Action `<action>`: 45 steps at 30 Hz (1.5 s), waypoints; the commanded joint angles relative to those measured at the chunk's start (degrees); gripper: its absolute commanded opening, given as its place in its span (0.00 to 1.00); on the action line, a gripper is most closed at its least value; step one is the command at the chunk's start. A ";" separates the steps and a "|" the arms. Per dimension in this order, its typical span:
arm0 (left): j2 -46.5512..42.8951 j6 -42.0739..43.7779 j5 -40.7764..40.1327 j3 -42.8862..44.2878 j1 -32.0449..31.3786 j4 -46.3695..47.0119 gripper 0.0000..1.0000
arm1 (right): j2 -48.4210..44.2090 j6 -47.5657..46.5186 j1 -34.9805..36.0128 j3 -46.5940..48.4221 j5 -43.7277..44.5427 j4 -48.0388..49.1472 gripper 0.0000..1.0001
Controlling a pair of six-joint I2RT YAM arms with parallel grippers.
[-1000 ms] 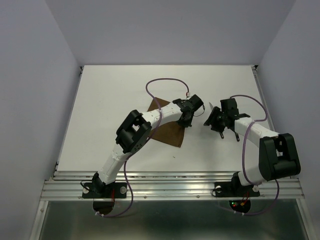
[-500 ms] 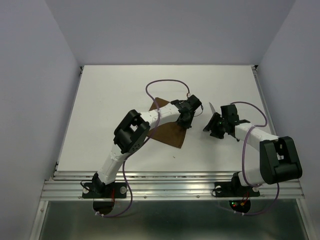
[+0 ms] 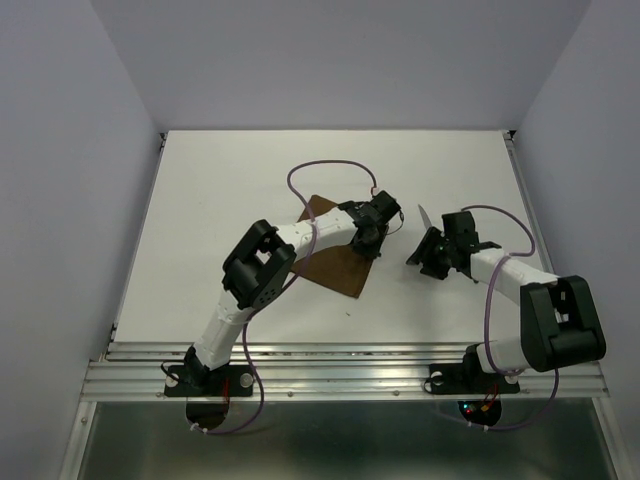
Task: Fold the napkin into a case and place the utensils inside
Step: Smooth out the square-folded napkin at the center of the board.
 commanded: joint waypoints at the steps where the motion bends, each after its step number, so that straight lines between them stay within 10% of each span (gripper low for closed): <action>1: -4.73 0.06 0.08 -0.17 0.11 0.41 0.29 | -2.16 0.29 0.04 -0.87 -0.34 1.53 0.55; 7: -4.38 -0.11 0.70 -0.17 0.11 0.59 0.32 | -3.12 0.11 0.04 -0.96 -0.34 1.17 0.55; 16: -4.29 -0.46 0.17 0.62 0.11 0.06 0.00 | -4.00 -0.15 0.04 -1.13 -0.52 0.73 0.55; 39: -8.33 0.15 5.70 -0.96 2.83 0.32 0.00 | 10.14 9.78 11.81 3.44 -2.81 14.53 0.48; 45: -8.68 0.24 6.67 -0.96 3.45 0.32 0.00 | 12.60 10.57 11.82 4.67 -2.10 15.32 0.33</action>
